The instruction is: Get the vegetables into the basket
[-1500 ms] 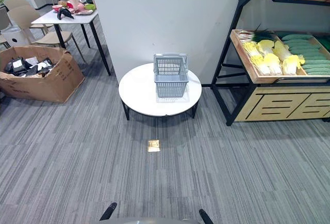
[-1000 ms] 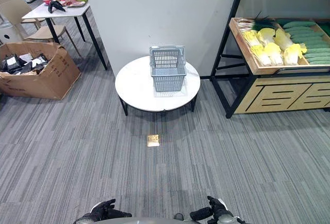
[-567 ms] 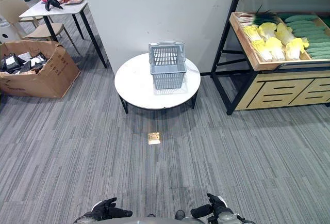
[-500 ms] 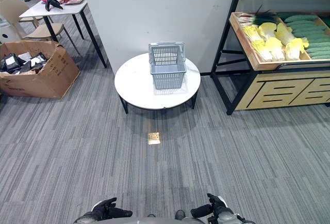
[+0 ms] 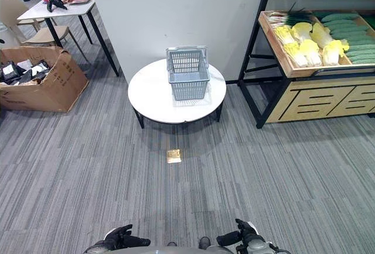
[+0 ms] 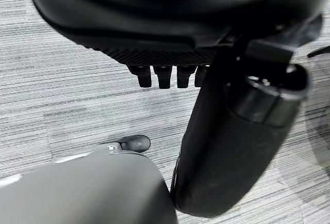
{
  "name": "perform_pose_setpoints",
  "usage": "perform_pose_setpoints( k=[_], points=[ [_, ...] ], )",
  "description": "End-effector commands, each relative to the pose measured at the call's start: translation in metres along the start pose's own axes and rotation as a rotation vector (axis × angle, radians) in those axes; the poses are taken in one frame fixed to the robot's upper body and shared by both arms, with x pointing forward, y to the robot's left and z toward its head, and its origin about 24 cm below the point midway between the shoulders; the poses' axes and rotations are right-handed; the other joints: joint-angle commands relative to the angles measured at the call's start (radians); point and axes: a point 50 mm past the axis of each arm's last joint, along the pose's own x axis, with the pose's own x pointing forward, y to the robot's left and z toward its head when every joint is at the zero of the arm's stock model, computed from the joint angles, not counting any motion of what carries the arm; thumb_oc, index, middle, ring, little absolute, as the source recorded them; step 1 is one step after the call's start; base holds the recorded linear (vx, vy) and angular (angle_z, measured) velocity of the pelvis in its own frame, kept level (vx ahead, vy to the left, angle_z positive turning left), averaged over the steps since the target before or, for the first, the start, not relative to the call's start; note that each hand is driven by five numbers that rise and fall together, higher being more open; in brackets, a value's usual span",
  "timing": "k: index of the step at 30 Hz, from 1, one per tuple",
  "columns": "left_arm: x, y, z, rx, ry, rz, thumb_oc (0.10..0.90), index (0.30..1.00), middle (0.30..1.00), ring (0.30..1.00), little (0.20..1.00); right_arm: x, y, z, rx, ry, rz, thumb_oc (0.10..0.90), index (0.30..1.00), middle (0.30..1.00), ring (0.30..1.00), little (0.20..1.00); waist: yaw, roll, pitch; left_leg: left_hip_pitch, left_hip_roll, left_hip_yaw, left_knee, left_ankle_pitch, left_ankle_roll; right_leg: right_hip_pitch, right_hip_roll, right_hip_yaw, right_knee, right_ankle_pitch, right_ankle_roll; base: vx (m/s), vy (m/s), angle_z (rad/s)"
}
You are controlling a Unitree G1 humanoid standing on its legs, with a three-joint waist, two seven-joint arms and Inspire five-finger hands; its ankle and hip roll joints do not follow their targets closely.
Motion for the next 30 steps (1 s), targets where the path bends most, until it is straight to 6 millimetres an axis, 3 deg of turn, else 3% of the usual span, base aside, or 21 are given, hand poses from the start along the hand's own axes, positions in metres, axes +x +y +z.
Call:
perform_pose_setpoints(
  k=[1,3,5,7,8,9,11,13,14,16,17,18,19,20,21,22,25,26,27,28,30],
  points=[
    [0.002,-0.015,0.005,0.030,0.014,-0.040,0.900,1.000,1.000,1.000,1.000,-0.006,-0.009,-0.038,-0.066,0.145,-0.010,0.900,1.000,1.000,1.000,1.000,-0.007,0.002,0.016,-0.024,0.097,0.033,0.002,0.044,-0.095,-0.001,-0.071,-0.023,0.032,-0.035,0.106,0.05,-0.101,0.01],
    [0.002,-0.013,0.012,-0.023,-0.018,-0.029,0.900,1.000,1.000,1.000,1.000,-0.006,-0.010,-0.036,-0.072,0.135,-0.014,0.900,1.000,1.000,1.000,1.000,-0.007,-0.006,0.030,-0.063,0.102,0.025,0.078,0.027,-0.101,-0.009,-0.070,-0.019,0.041,-0.043,0.096,0.01,-0.145,0.01],
    [0.002,-0.010,0.016,-0.105,-0.036,-0.008,0.900,1.000,1.000,1.000,1.000,-0.006,-0.012,-0.038,-0.075,0.134,-0.021,0.900,1.000,1.000,1.000,1.000,-0.002,-0.023,0.057,-0.149,0.100,0.016,0.276,0.040,-0.120,-0.005,-0.069,-0.019,0.045,-0.048,0.080,-0.01,-0.200,0.17],
    [0.003,-0.011,0.032,-0.147,-0.096,-0.017,0.900,1.000,1.000,1.000,1.000,-0.008,-0.022,-0.042,-0.036,0.144,-0.051,0.900,1.000,1.000,1.000,1.000,0.017,-0.048,0.106,-0.291,0.079,-0.003,0.514,0.115,-0.121,0.010,-0.079,-0.023,0.064,-0.059,0.056,0.10,-0.195,0.27],
    [0.003,-0.011,0.035,-0.148,-0.109,-0.022,0.900,1.000,1.000,1.000,1.000,-0.008,-0.024,-0.043,-0.032,0.153,-0.057,0.900,1.000,1.000,1.000,1.000,0.016,-0.043,0.106,-0.316,0.077,0.017,0.490,0.113,-0.115,0.013,-0.078,-0.027,0.071,-0.069,0.052,0.39,-0.033,0.04],
    [0.003,-0.013,0.039,-0.129,-0.128,-0.037,0.900,1.000,1.000,1.000,1.000,-0.010,-0.028,-0.051,-0.006,0.179,-0.065,0.900,1.000,1.000,1.000,1.000,0.032,-0.035,0.096,-0.340,0.077,0.054,0.311,0.095,-0.097,0.053,-0.071,-0.013,0.061,-0.101,0.064,0.46,0.071,0.01],
    [0.002,-0.015,0.035,-0.160,-0.122,-0.034,0.900,1.000,1.000,1.000,1.000,-0.011,-0.031,-0.054,0.018,0.188,-0.076,0.900,1.000,1.000,1.000,1.000,0.053,-0.018,0.095,-0.374,0.079,0.045,0.116,0.157,-0.106,0.092,-0.060,-0.003,0.051,-0.126,0.075,0.45,0.090,-0.35],
    [0.002,-0.015,0.034,-0.178,-0.123,-0.026,0.900,1.000,1.000,1.000,1.000,-0.011,-0.034,-0.052,0.017,0.180,-0.089,0.900,1.000,1.000,1.000,1.000,0.068,-0.009,0.092,-0.413,0.085,0.017,0.000,0.196,-0.126,0.129,-0.061,0.015,0.041,-0.153,0.083,0.37,0.088,-0.52],
    [0.002,-0.014,0.033,-0.156,-0.121,-0.019,0.900,1.000,1.000,1.000,1.000,-0.011,-0.036,-0.049,0.007,0.176,-0.093,0.900,1.000,1.000,1.000,1.000,0.073,-0.002,0.084,-0.460,0.102,0.012,-0.001,0.198,-0.141,0.154,-0.064,0.032,0.035,-0.167,0.089,0.40,0.124,-0.06],
    [0.002,-0.012,0.025,-0.116,-0.092,-0.007,0.900,1.000,1.000,1.000,1.000,-0.011,-0.037,-0.049,-0.007,0.178,-0.089,0.900,1.000,1.000,1.000,1.000,0.078,0.005,0.067,-0.455,0.129,0.061,-0.001,0.244,-0.159,0.203,-0.075,0.059,0.031,-0.182,0.096,0.49,0.150,-0.43],
    [0.003,-0.026,0.032,-0.063,-0.089,-0.042,0.900,1.000,1.000,1.000,1.000,-0.009,-0.029,-0.044,-0.005,0.171,-0.066,0.900,1.000,1.000,1.000,1.000,0.078,0.001,0.045,-0.438,0.140,0.075,-0.001,0.243,-0.150,0.224,-0.074,0.077,0.026,-0.192,0.099,0.73,0.234,-0.74],
    [0.003,-0.019,0.025,-0.127,-0.060,0.004,0.900,1.000,1.000,1.000,1.000,-0.008,-0.027,-0.042,-0.027,0.158,-0.066,0.900,1.000,1.000,1.000,1.000,0.097,-0.004,0.024,-0.418,0.146,0.102,-0.001,0.304,-0.156,0.237,-0.100,0.070,0.043,-0.201,0.118,0.85,0.294,-0.82],
    [0.003,-0.011,0.026,-0.189,-0.086,0.039,0.900,1.000,1.000,1.000,1.000,-0.006,-0.021,-0.034,-0.057,0.137,-0.057,0.900,1.000,1.000,1.000,1.000,0.126,-0.030,0.004,-0.396,0.128,0.118,-0.001,0.288,-0.131,0.211,-0.152,0.064,0.108,-0.131,0.158,0.65,0.260,-0.67],
    [0.003,-0.012,0.026,-0.189,-0.086,0.039,0.900,1.000,1.000,1.000,1.000,-0.006,-0.021,-0.034,-0.057,0.138,-0.057,0.900,1.000,1.000,1.000,1.000,0.127,-0.029,0.002,-0.397,0.131,0.119,-0.001,0.288,-0.131,0.209,-0.150,0.066,0.108,-0.130,0.157,0.77,0.301,-1.61],
    [0.003,-0.006,0.025,-0.052,-0.071,0.043,0.900,1.000,1.000,1.000,1.000,-0.002,-0.014,-0.017,-0.122,0.081,-0.038,0.900,1.000,1.000,1.000,1.000,0.148,-0.065,-0.015,-0.335,0.092,0.159,-0.001,0.245,-0.091,0.155,-0.223,0.061,0.244,0.075,0.219,0.46,0.177,-1.49],
    [0.003,-0.006,0.025,-0.052,-0.071,0.043,0.900,1.000,1.000,1.000,1.000,-0.002,-0.015,-0.017,-0.122,0.081,-0.038,0.900,1.000,1.000,1.000,1.000,0.150,-0.063,-0.017,-0.337,0.095,0.160,-0.001,0.245,-0.092,0.153,-0.221,0.063,0.244,0.077,0.218,0.60,0.274,-1.33],
    [0.003,-0.002,0.049,0.036,-0.152,0.040,0.900,1.000,1.000,1.000,1.000,0.000,-0.022,0.006,-0.132,0.002,-0.061,0.900,1.000,1.000,1.000,1.000,0.141,-0.058,-0.006,-0.280,0.043,0.157,-0.001,0.180,-0.024,0.063,-0.260,0.058,0.501,0.249,0.195,0.31,0.267,-0.13],
    [0.003,-0.002,0.049,0.036,-0.152,0.040,0.900,1.000,1.000,1.000,1.000,0.000,-0.022,0.006,-0.132,0.002,-0.061,0.900,1.000,1.000,1.000,1.000,0.141,-0.058,-0.007,-0.280,0.043,0.157,-0.001,0.180,-0.024,0.062,-0.260,0.058,0.501,0.249,0.195,0.35,0.351,0.36],
    [0.003,0.001,0.053,0.055,-0.157,0.045,0.900,1.000,1.000,1.000,1.000,0.000,-0.025,0.010,-0.078,-0.015,-0.078,0.900,1.000,1.000,1.000,1.000,0.106,-0.037,0.020,-0.220,0.020,0.123,-0.001,0.146,0.004,-0.018,-0.252,0.059,0.659,0.256,0.162,0.43,0.359,0.66],
    [0.003,0.001,0.053,0.062,-0.152,0.043,0.900,1.000,1.000,1.000,1.000,0.000,-0.022,0.007,-0.033,-0.012,-0.072,0.900,1.000,1.000,1.000,1.000,0.083,-0.017,0.037,-0.177,0.014,0.090,-0.001,0.108,0.019,-0.086,-0.237,0.049,0.741,0.217,0.146,0.43,0.356,0.81],
    [0.003,0.003,0.053,0.066,-0.152,0.046,0.900,1.000,1.000,1.000,1.000,0.000,-0.021,0.006,-0.032,-0.015,-0.070,0.900,1.000,1.000,1.000,1.000,0.071,-0.013,0.048,-0.154,0.009,0.079,-0.001,0.095,0.022,-0.124,-0.254,0.024,0.763,0.185,0.141,0.26,0.128,0.91]
  ],
)
